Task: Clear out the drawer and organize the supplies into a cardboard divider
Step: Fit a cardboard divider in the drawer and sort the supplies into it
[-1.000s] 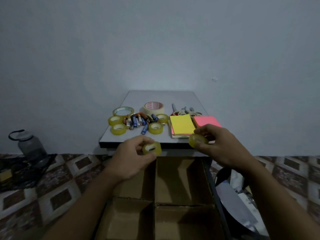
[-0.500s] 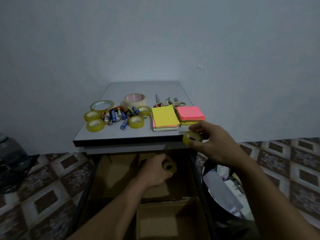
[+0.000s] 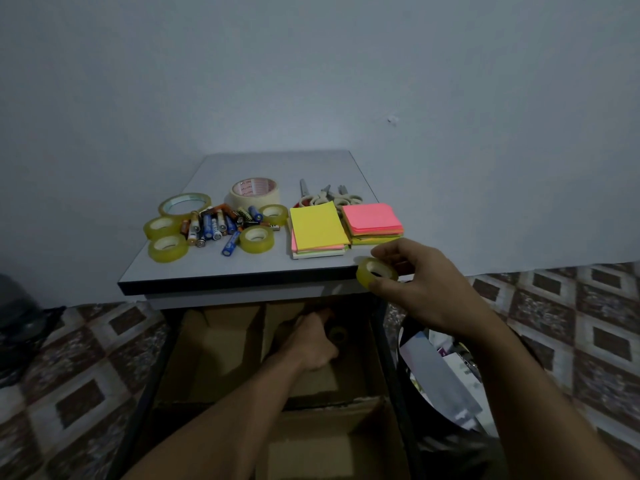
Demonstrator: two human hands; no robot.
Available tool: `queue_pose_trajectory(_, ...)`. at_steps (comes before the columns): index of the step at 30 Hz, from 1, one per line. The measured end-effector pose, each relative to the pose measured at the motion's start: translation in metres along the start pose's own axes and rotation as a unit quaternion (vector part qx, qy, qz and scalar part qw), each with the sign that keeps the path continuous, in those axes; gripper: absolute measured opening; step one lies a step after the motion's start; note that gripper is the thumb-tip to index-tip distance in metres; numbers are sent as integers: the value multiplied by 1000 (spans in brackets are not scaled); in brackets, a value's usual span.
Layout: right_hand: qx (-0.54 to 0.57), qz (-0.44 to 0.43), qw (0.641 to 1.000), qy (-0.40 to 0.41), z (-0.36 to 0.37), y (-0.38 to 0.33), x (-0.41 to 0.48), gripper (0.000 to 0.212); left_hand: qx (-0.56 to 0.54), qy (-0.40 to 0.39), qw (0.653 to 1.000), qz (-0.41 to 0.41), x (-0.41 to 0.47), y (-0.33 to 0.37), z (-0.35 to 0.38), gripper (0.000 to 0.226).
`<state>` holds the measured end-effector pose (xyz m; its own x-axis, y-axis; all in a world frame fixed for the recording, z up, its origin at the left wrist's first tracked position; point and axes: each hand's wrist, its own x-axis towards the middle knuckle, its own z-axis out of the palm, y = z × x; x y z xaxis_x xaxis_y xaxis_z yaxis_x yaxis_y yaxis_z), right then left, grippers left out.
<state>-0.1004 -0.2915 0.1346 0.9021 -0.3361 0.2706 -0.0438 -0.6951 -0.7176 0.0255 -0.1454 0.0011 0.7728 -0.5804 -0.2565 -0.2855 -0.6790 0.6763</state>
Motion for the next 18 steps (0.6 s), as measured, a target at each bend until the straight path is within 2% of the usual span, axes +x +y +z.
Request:
queue_pose_trajectory(12,-2,1,1000,2,-1,-6,-6,44,-23,-21,999,19,-12,0,-6,76)
queue_pose_trajectory(18,-7,-5,1000,-1,2,-12,-12,43,-21,2,996,90,-45,0,-40,43)
